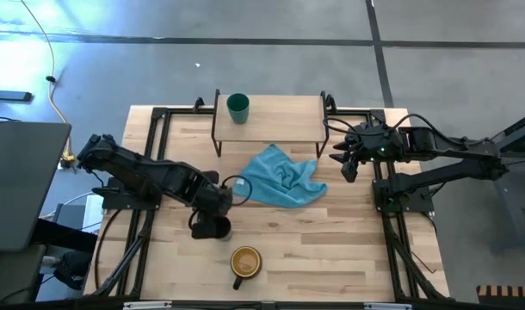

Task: Stack small to large cups/mugs on shelf
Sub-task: Put the black cup on the shelf

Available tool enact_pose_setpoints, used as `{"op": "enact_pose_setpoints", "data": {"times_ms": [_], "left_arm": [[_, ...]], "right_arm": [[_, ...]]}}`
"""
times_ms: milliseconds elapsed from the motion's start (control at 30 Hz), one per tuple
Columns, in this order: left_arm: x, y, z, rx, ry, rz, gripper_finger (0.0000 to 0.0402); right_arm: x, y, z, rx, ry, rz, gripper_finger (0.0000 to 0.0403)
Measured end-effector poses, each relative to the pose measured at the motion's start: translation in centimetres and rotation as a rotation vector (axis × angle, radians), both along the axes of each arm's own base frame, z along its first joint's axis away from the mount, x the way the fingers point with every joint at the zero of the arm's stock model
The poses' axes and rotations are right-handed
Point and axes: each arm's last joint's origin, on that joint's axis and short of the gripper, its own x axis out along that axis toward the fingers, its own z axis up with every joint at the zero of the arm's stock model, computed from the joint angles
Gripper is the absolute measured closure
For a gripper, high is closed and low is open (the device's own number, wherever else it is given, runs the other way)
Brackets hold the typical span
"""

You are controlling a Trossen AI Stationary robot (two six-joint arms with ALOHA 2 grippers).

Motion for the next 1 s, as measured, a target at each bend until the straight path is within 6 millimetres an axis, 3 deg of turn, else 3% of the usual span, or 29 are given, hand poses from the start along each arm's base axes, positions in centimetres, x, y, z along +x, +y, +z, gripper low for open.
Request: {"op": "enact_pose_setpoints", "data": {"times_ms": [267, 1000], "left_arm": [[0.2, 0.0, -2.5, -0.028, 0.027, 0.029, 0.0289], [0.1, 0.0, -6.4, -0.038, 0.054, 0.074, 0.0289]], "right_arm": [[0.0, 0.0, 0.0, -0.013, 0.005, 0.011, 0.0253], [0.0, 0.0, 0.0, -0.014, 0.005, 0.012, 0.0253]]}}
